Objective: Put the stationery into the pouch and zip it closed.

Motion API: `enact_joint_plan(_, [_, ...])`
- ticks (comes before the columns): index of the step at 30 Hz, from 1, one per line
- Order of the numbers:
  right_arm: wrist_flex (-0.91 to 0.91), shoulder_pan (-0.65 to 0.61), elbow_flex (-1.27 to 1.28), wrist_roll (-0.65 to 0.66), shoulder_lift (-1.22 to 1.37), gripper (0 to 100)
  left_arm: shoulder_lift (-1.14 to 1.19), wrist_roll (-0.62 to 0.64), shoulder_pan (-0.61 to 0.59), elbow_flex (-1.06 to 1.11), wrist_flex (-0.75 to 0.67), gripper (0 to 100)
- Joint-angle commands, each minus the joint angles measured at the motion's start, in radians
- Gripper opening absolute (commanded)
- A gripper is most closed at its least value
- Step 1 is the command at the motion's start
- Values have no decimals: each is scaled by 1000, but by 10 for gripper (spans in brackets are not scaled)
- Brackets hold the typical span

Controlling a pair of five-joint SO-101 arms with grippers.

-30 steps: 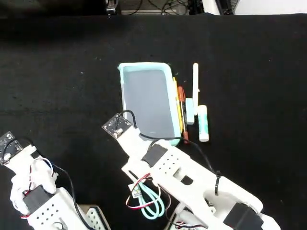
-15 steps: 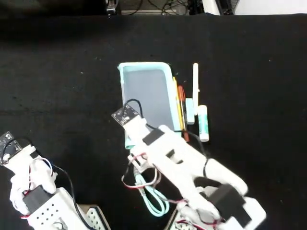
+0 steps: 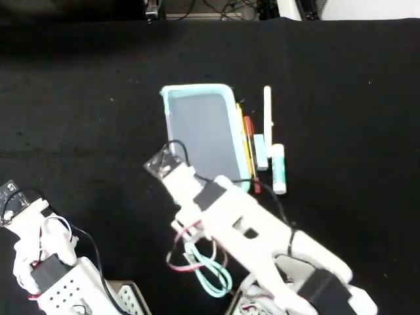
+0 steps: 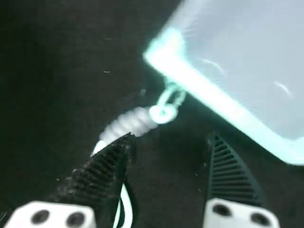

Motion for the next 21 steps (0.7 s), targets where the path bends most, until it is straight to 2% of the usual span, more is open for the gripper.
enact_joint_plan(1, [-84,-43,45,5,-59,247,-3,6,-2,15,-21,36])
enact_joint_plan(5, [-226,-38,120,5,-8,247,-3,6,-2,15,-21,36])
enact_joint_plan(8, [-258,-37,124,5,67,247,-3,6,-2,15,-21,36])
enact_joint_plan(18, [-92,-38,-107,5,366,241,-3,6,-8,15,-31,36])
enact_joint_plan(21, [-87,-41,-134,11,417,159,-3,6,-8,15,-20,36])
